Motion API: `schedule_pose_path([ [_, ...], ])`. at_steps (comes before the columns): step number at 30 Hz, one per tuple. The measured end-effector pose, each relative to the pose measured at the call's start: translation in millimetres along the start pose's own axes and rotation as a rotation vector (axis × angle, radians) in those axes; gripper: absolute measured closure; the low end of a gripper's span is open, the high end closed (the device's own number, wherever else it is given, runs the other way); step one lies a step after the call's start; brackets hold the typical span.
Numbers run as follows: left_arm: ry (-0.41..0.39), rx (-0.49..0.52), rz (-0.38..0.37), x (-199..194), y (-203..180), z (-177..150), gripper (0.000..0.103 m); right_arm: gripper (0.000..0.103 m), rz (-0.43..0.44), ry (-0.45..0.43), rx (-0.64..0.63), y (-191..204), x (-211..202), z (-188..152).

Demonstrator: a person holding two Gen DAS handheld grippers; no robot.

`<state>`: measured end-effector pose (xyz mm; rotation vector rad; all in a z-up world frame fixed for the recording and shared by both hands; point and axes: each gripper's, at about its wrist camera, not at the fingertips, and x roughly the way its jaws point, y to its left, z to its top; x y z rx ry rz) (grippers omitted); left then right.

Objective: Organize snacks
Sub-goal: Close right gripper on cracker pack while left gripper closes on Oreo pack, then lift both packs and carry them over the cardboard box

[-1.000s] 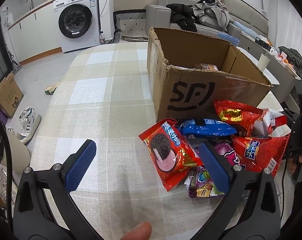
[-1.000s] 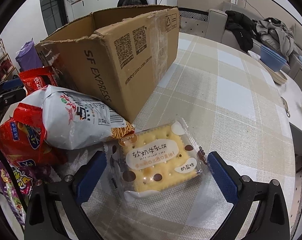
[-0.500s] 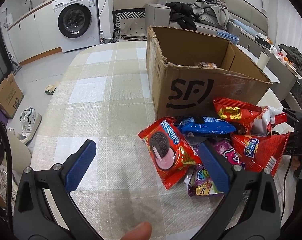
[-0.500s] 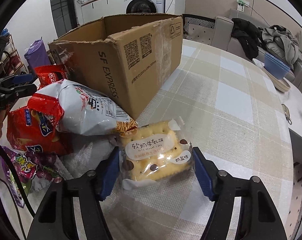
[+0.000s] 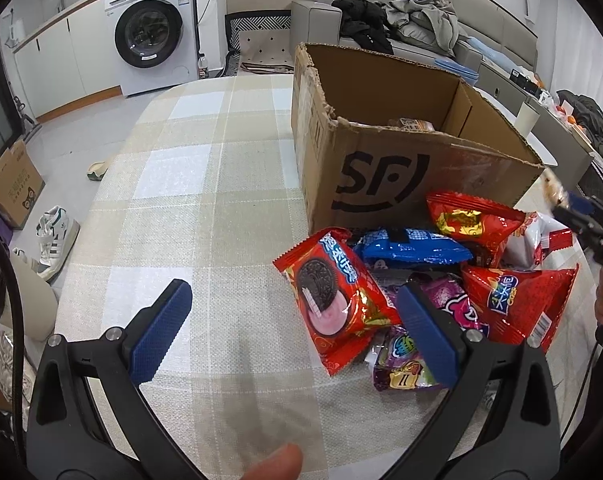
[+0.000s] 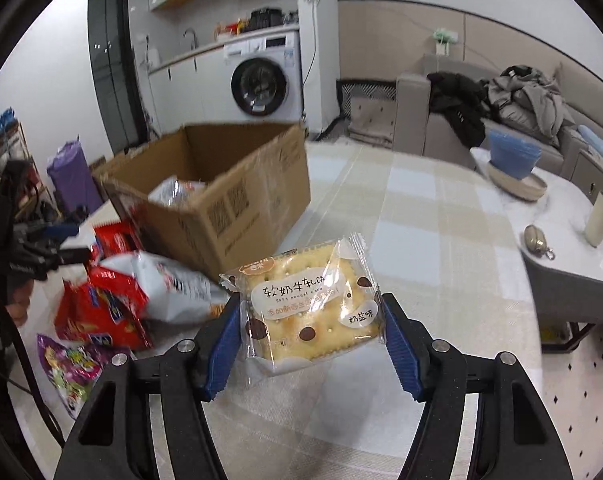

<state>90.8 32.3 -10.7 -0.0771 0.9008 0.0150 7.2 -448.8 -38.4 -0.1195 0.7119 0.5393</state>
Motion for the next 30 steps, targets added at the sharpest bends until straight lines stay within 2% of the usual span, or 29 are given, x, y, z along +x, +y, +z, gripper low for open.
schedule_pose_path([
  [3,-0.001,-0.004,0.006,4,2,-1,0.001,0.036,0.011,-0.057,0.001,2,-10,5],
  [10,0.022,-0.072,-0.009,17,10,0,0.001,0.036,0.01,-0.093,-0.003,11,-19,14],
  [16,0.044,-0.16,-0.079,35,21,1,0.001,0.036,0.018,-0.097,-0.01,16,-18,16],
  [18,0.038,-0.176,-0.113,38,23,0,0.008,0.036,0.02,-0.096,-0.009,16,-18,17],
  [20,0.048,-0.185,-0.178,39,22,0,0.029,0.036,0.022,-0.096,-0.007,15,-18,17],
  [23,0.043,-0.169,-0.217,40,19,0,0.044,0.036,0.025,-0.1,-0.005,13,-19,17],
  [26,0.033,-0.147,-0.228,39,15,1,0.053,0.036,0.027,-0.106,-0.006,14,-20,18],
  [30,0.017,-0.14,-0.217,39,15,3,0.058,0.036,0.036,-0.116,-0.009,16,-22,18],
])
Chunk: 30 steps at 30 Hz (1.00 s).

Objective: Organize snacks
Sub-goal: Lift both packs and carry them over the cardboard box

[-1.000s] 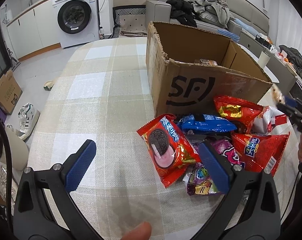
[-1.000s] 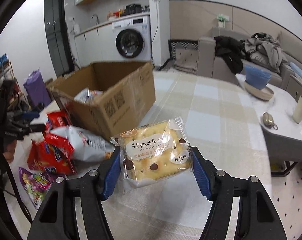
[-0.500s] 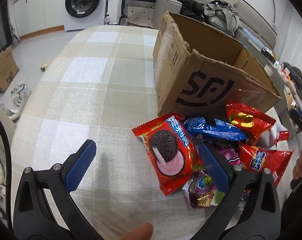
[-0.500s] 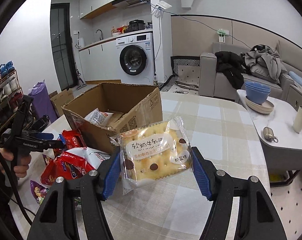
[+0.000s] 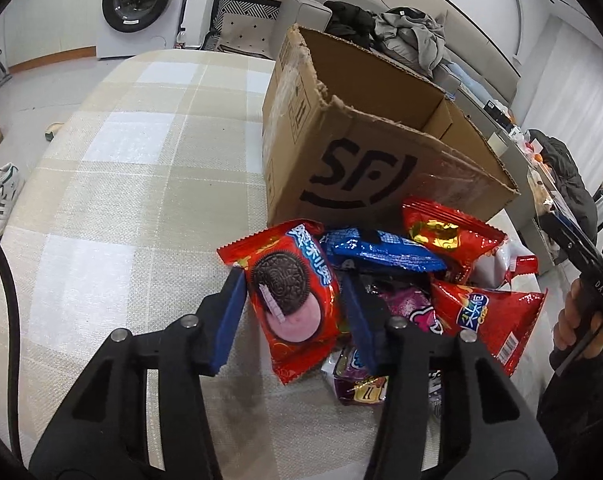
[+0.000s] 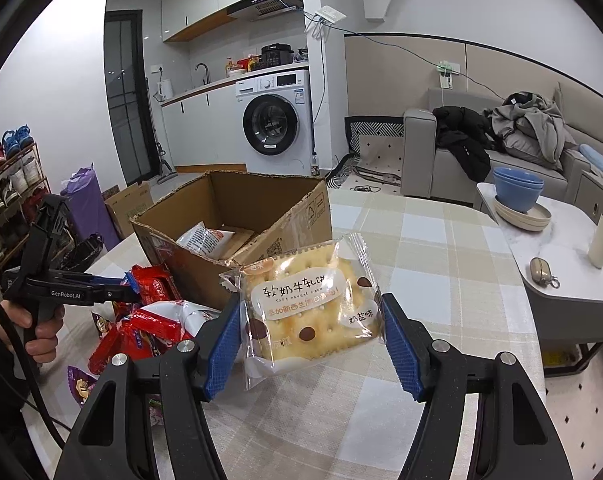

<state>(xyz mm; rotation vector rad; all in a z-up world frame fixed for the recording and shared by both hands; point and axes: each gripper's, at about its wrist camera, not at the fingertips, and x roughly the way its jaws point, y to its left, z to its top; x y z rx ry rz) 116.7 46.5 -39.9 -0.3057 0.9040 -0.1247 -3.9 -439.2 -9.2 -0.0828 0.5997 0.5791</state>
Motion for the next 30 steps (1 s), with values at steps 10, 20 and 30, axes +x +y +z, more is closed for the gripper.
schedule_pose_path([
  [10,-0.072,0.003,0.017,-33,-2,-3,0.059,0.036,0.033,-0.049,0.004,8,-7,4],
  [20,-0.193,0.041,0.079,-81,-10,4,0.059,0.036,0.059,-0.094,-0.008,25,-12,11],
  [30,-0.277,0.088,0.083,-121,-35,7,0.059,0.036,0.066,-0.113,-0.002,33,-10,18],
])
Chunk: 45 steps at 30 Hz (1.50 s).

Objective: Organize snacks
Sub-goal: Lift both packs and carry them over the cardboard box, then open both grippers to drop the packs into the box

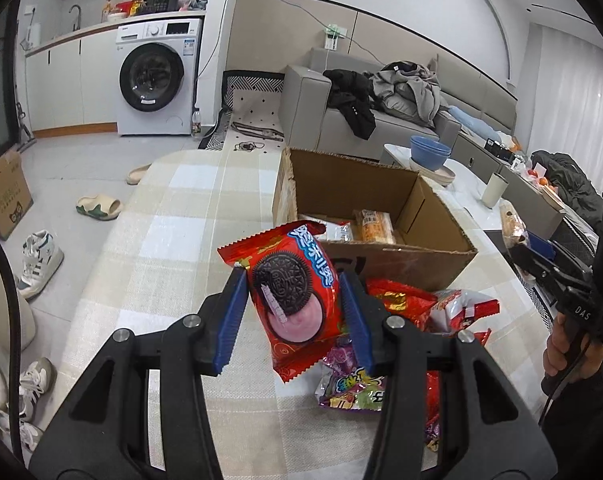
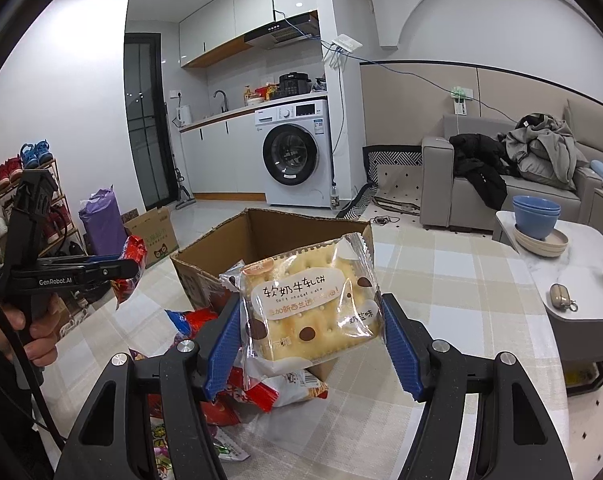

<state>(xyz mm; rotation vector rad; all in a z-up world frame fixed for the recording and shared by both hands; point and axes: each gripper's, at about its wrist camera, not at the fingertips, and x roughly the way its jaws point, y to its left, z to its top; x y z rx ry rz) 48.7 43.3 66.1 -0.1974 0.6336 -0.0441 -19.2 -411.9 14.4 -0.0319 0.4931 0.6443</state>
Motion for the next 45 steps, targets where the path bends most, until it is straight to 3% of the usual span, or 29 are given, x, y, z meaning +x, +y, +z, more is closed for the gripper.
schedule_pose_path([
  [8,-0.04,0.018,-0.022,-8,-17,18,0.059,0.036,0.036,0.005,0.007,8,5,3],
  [22,-0.057,0.036,-0.047,0,-39,51,0.059,0.036,-0.003,0.02,0.031,14,29,18],
  [40,-0.024,0.038,-0.028,62,-70,81,0.059,0.035,-0.031,0.097,-0.019,32,73,29],
  [42,-0.012,0.041,-0.032,72,-70,85,0.059,0.031,-0.018,0.103,-0.024,32,75,31],
  [43,-0.008,0.044,-0.02,75,-70,85,0.056,0.023,-0.019,0.101,-0.027,32,75,30],
  [45,-0.011,0.062,-0.001,79,-72,86,0.05,0.02,-0.019,0.076,-0.041,33,69,30],
])
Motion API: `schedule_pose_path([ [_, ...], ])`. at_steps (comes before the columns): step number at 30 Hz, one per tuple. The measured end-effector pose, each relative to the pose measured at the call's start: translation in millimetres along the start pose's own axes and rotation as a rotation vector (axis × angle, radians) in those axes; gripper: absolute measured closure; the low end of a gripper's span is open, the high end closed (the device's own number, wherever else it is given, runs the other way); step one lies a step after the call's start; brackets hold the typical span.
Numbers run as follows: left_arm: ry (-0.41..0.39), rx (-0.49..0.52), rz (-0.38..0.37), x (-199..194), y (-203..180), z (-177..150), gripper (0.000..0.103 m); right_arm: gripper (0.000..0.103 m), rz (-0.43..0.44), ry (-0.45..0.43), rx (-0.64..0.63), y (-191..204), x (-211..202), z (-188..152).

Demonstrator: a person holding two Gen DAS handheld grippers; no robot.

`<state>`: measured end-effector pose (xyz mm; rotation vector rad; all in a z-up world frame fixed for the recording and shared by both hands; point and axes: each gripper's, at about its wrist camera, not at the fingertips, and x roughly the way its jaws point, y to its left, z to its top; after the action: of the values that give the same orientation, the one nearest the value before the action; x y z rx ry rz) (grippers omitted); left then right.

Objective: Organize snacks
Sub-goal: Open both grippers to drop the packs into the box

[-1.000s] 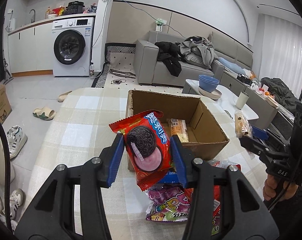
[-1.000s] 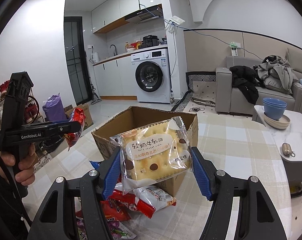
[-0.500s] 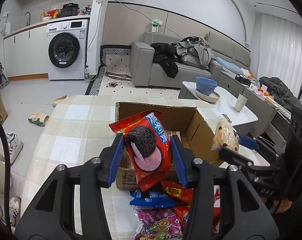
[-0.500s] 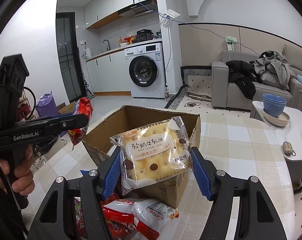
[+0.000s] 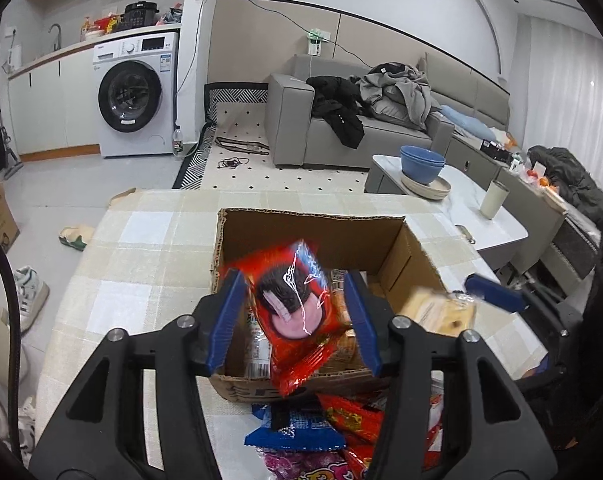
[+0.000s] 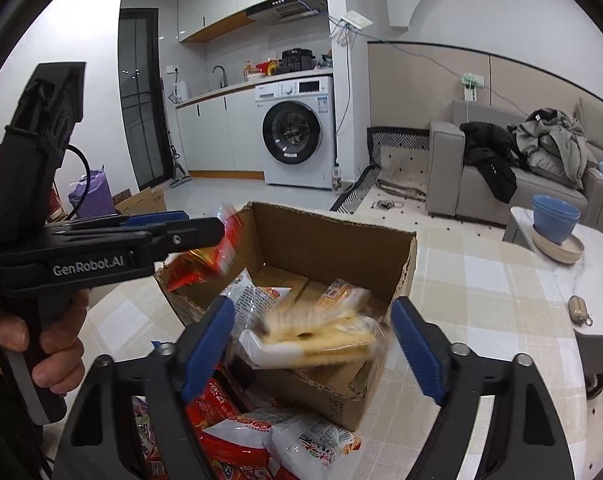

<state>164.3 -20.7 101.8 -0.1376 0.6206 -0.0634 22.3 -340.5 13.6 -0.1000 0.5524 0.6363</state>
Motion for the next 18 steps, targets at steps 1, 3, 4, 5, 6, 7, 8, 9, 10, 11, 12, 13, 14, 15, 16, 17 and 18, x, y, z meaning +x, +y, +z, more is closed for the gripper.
schedule_pose_path([
  [1,-0.001,0.002,0.006,1,0,0,0.041,0.019,-0.001,-0.005,-0.004,1,-2,0],
  [3,0.006,0.003,0.013,2,2,-1,0.024,0.016,-0.011,-0.007,-0.008,-1,-7,-1],
  [4,0.006,0.0,0.02,2,2,-2,0.019,0.013,-0.014,-0.011,-0.006,-1,-10,-1],
  [5,0.002,-0.001,0.021,1,4,-3,0.019,0.009,-0.018,-0.014,-0.002,-3,-12,-1],
  [6,0.001,-0.002,0.016,-1,6,-5,0.019,0.007,-0.022,-0.014,0.007,-5,-16,-1],
  [7,0.004,-0.004,0.011,-2,7,-7,0.016,0.004,-0.02,-0.016,0.016,-6,-18,-1],
  [8,0.014,-0.002,0.01,-2,7,-8,0.009,0.004,-0.016,-0.018,0.023,-7,-21,-1],
  [9,0.024,0.006,0.01,-2,7,-11,0.003,0.003,-0.019,-0.017,0.03,-9,-24,-2],
  [10,0.021,0.012,0.012,-4,7,-13,0.001,0.001,-0.023,-0.016,0.036,-11,-26,-2],
  [11,0.012,0.013,0.017,-7,8,-15,0.001,0.001,-0.023,-0.012,0.044,-12,-28,-3],
  [12,0.009,0.013,0.02,-8,9,-18,0.001,0.001,-0.02,-0.006,0.055,-14,-30,-4],
  [13,0.012,0.009,0.02,-10,11,-22,0.001,0.001,-0.019,-0.005,0.062,-15,-32,-5],
  [14,0.017,0.005,0.019,-12,12,-25,0.001,0.001,-0.016,-0.002,0.071,-16,-33,-6],
  [15,0.026,0.005,0.017,-12,13,-28,0.001,0.001,-0.009,0.01,0.081,-18,-34,-8],
  [16,0.033,0.005,0.017,-13,15,-31,0.001,0.001,-0.008,0.019,0.085,-18,-34,-9],
  [17,0.035,0.002,0.017,-15,17,-34,0.001,0.0,-0.008,0.028,0.089,-19,-35,-11],
  [18,0.038,0.0,0.019,-17,18,-37,0.001,0.0,-0.012,0.029,0.091,-18,-36,-13],
])
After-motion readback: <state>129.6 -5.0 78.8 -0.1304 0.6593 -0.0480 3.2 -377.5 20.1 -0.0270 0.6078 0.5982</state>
